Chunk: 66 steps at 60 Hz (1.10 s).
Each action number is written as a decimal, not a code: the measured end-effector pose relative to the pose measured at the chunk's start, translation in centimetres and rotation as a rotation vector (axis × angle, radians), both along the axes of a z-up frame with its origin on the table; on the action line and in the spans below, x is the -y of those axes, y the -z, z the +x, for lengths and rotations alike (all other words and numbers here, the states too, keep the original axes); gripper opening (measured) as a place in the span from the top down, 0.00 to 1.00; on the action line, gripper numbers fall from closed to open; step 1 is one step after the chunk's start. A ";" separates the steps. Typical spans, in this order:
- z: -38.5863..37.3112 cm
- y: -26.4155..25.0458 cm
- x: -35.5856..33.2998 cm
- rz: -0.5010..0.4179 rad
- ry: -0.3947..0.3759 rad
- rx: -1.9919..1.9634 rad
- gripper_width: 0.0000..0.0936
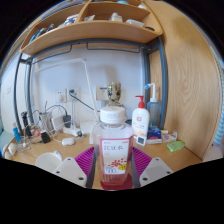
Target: Pour water
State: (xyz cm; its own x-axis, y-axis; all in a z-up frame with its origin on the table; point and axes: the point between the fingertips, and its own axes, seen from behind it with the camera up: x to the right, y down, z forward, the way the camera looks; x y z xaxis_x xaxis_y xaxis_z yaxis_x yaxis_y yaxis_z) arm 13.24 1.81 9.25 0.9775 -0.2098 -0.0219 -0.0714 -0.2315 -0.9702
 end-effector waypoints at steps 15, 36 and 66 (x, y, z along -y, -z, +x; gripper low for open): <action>0.3 1.0 0.7 -0.053 0.031 -0.007 0.27; -3.0 2.8 8.3 -0.286 -0.076 0.020 0.09; -5.6 -4.8 17.8 -0.380 -0.160 -0.030 0.11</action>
State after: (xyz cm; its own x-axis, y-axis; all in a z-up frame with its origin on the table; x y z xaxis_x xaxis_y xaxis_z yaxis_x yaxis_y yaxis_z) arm 7.62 -16.00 14.05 0.9985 -0.0542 -0.0014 -0.0328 -0.5830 -0.8118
